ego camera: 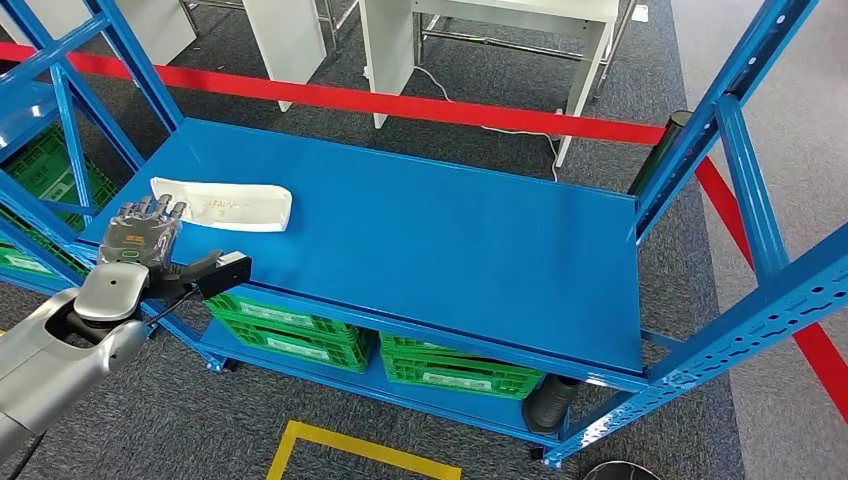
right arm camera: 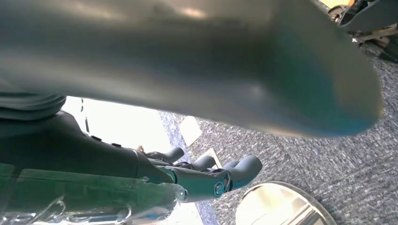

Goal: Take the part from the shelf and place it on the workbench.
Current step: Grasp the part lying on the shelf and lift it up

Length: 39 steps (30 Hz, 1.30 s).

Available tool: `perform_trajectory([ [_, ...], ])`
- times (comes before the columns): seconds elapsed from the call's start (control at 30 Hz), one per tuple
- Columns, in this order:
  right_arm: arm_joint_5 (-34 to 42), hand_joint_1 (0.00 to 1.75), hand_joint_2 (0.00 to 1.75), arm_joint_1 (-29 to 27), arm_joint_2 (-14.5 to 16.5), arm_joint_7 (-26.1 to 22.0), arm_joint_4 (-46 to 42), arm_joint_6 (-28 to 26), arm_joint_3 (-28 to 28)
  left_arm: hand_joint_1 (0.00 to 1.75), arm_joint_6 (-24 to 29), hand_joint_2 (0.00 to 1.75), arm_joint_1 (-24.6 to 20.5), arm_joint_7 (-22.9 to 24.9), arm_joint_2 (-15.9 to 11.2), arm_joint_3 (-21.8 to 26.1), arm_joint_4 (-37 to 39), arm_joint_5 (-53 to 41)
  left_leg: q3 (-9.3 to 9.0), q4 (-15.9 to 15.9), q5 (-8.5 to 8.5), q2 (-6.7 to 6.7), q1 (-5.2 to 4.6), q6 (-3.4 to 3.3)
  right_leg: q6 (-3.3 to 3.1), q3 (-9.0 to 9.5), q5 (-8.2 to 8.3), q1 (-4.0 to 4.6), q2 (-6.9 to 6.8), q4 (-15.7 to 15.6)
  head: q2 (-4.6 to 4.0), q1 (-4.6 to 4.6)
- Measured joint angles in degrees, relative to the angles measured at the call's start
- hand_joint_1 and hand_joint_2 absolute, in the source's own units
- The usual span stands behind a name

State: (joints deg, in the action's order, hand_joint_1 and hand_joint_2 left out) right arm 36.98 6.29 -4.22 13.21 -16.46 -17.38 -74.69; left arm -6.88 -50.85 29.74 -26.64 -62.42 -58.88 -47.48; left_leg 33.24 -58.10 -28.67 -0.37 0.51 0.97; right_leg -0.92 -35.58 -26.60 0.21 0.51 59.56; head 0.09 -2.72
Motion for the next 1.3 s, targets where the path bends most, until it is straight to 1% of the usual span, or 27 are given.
perform_trajectory([
  [0.17, 0.0, 0.00, 0.00, 0.0, 0.0, 0.0, 0.0, 0.0, 0.0, 0.00, 0.0, 0.00, 0.0, 0.0, -0.1, 0.0, 0.0, 0.0, -0.02, 0.1, 0.01, 0.00, 0.06, 0.34, -0.14, 0.01, -0.02, 0.07, -0.01, 0.0, 0.00, -0.02],
  [0.6, -0.4, 0.00, 0.00, 0.0, 0.1, 0.0, 0.0, 0.4, 0.0, 0.00, 0.0, 0.00, 0.0, 0.0, -0.2, 0.0, 0.0, -0.1, -0.02, 0.1, -0.02, -0.01, -0.02, 0.31, -0.11, 0.16, 0.00, 0.00, -0.05, -0.1, 0.00, -0.04],
  [0.63, -0.5, 0.00, 0.00, 0.0, 0.1, 0.0, 0.0, 0.4, 0.0, 0.00, -0.1, 0.00, 0.0, 0.0, -0.2, 0.0, -0.1, -0.1, -0.01, 0.0, -0.09, -0.02, -0.08, 0.17, 0.01, 0.18, 0.07, -0.10, -0.05, -0.2, 0.00, -0.04],
  [0.7, -0.6, 0.00, 0.00, 0.0, 0.3, 0.0, 0.0, 0.4, 0.0, 0.00, -0.1, 0.00, 0.0, -0.1, -0.4, 0.0, -0.2, -0.2, -0.18, 0.3, 0.00, -0.02, -0.22, -0.44, 0.38, 0.43, 0.33, -0.27, -0.03, -0.8, 0.00, 0.04],
  [0.77, -0.7, 0.00, 0.00, 0.0, 0.3, 0.0, 0.0, 0.4, 0.0, 0.00, -0.1, 0.00, -0.1, -0.3, -0.5, 0.0, -0.5, -0.4, -1.29, 2.1, 0.75, 0.13, 0.11, -0.98, 0.73, 0.81, 0.16, -0.22, -0.04, -1.0, 0.00, 0.08],
  [0.8, -0.8, 0.00, 0.00, 0.1, 0.4, -0.1, 0.0, 0.4, 0.0, 0.00, 0.0, 0.00, -0.2, -0.4, -0.5, 0.0, -0.6, -0.5, -1.94, 3.1, 1.16, 0.21, 0.34, -1.09, 0.92, 0.42, -0.58, -0.17, -0.06, 0.2, 0.00, 0.01],
  [0.83, -0.8, 0.00, 0.00, 0.1, 0.4, -0.1, 0.0, 0.5, 0.0, 0.00, 0.0, 0.00, -0.3, -0.5, -0.4, 0.0, -0.8, -0.7, -2.50, 3.8, 1.41, 0.30, 0.60, -1.08, 1.13, -0.65, -1.85, -0.26, -0.09, 2.6, 0.00, -0.09],
  [0.9, -0.9, 0.00, 0.00, 0.1, 0.5, -0.2, 0.0, 0.6, 0.0, 0.00, 0.0, 0.00, -0.3, -0.8, -0.4, -0.1, -0.9, -0.8, -2.87, 4.1, 1.32, 0.33, 0.79, -0.97, 1.75, -4.34, -4.76, -0.72, -0.12, 9.6, 0.00, -0.22],
  [0.93, -0.9, 0.00, 0.00, 0.0, 0.5, -0.2, 0.0, 0.6, 0.0, 0.00, 0.0, 0.00, -0.2, -0.9, -0.3, -0.3, -0.9, -0.9, -2.96, 4.0, 1.15, 0.31, 0.95, -0.78, 2.09, -5.90, -5.36, -1.01, -0.13, 12.2, 0.00, -0.22],
  [0.97, -0.9, 0.00, 0.00, 0.0, 0.5, -0.2, 0.0, 0.6, 0.0, 0.00, 0.0, 0.00, -0.1, -1.0, -0.3, -0.4, -1.0, -0.9, -3.07, 3.9, 0.92, 0.28, 1.19, -0.48, 2.45, -6.61, -4.87, -1.28, -0.16, 12.9, 0.00, -0.23],
  [1.0, -0.9, 0.00, 0.00, 0.0, 0.5, -0.2, 0.0, 0.6, 0.0, 0.00, 0.0, 0.00, 0.0, -1.0, -0.2, -0.4, -1.0, -0.9, -3.22, 3.6, 0.59, 0.25, 1.54, -0.06, 2.85, -6.20, -3.28, -1.54, -0.19, 11.4, 0.00, -0.24],
  [1.03, -0.9, 0.00, 0.00, 0.0, 0.5, -0.2, 0.0, 0.6, 0.0, 0.00, 0.0, 0.00, 0.0, -1.1, -0.2, -0.5, -1.1, -1.0, -3.40, 3.2, 0.09, 0.22, 1.90, 0.47, 3.30, -4.80, -0.93, -1.85, -0.28, 8.1, 0.00, -0.26],
  [1.07, -0.9, 0.00, 0.00, 0.0, 0.5, -0.3, 0.0, 0.6, 0.0, 0.00, 0.0, 0.00, 0.0, -1.1, -0.2, -0.5, -1.1, -1.0, -3.48, 2.7, -0.50, 0.21, 2.16, 1.07, 3.75, -3.21, 0.64, -2.04, -0.28, 4.7, 0.00, -0.34],
  [1.1, -0.9, 0.00, 0.00, 0.0, 0.6, -0.3, 0.0, 0.6, 0.0, 0.00, 0.0, 0.00, -0.1, -1.1, -0.1, -0.5, -1.1, -1.0, -3.47, 2.0, -1.11, 0.20, 2.27, 1.67, 3.68, -1.93, 1.59, -2.17, -0.20, 1.9, 0.01, -0.47],
  [1.13, -0.9, 0.00, 0.00, 0.0, 0.7, -0.3, 0.1, 0.6, 0.0, 0.00, 0.0, 0.00, -0.1, -1.1, -0.1, -0.6, -1.1, -1.1, -3.43, 1.5, -1.58, 0.19, 2.26, 2.16, 3.33, -1.23, 1.69, -2.21, -0.14, 0.5, 0.01, -0.56],
  [1.17, -0.9, 0.00, 0.00, 0.0, 0.8, -0.3, 0.1, 0.6, 0.0, 0.00, 0.1, 0.00, -0.1, -1.2, 0.0, -0.6, -1.1, -1.1, -3.43, 1.4, -1.86, 0.18, 2.19, 2.54, 2.71, -1.14, 1.03, -2.11, -0.02, 0.5, 0.01, -0.61],
  [1.2, -0.9, 0.00, 0.00, 0.0, 0.8, -0.3, 0.1, 0.6, 0.0, 0.00, 0.1, 0.00, -0.1, -1.3, 0.0, -0.6, -1.1, -1.1, -3.57, 1.3, -2.01, 0.16, 2.17, 2.83, 1.88, -1.16, 0.80, -2.07, 0.04, 0.6, 0.01, -0.60],
  [1.27, -0.9, 0.00, 0.00, 0.0, 0.8, -0.3, 0.1, 0.6, 0.0, 0.00, 0.2, 0.00, -0.1, -1.5, 0.0, -0.6, -1.1, -1.1, -3.83, 1.2, -2.58, 0.20, 2.36, 3.26, 0.86, -0.87, 0.39, -2.04, 0.01, 0.8, 0.00, -0.40],
  [1.3, -0.9, 0.00, 0.00, 0.0, 0.8, -0.3, 0.1, 0.6, 0.0, 0.00, 0.2, 0.00, -0.2, -1.5, 0.0, -0.6, -1.2, -1.1, -3.36, -0.1, -3.38, 0.23, 2.37, 3.36, 0.44, -0.63, 0.23, -2.05, 0.01, 0.7, 0.00, -0.34],
])
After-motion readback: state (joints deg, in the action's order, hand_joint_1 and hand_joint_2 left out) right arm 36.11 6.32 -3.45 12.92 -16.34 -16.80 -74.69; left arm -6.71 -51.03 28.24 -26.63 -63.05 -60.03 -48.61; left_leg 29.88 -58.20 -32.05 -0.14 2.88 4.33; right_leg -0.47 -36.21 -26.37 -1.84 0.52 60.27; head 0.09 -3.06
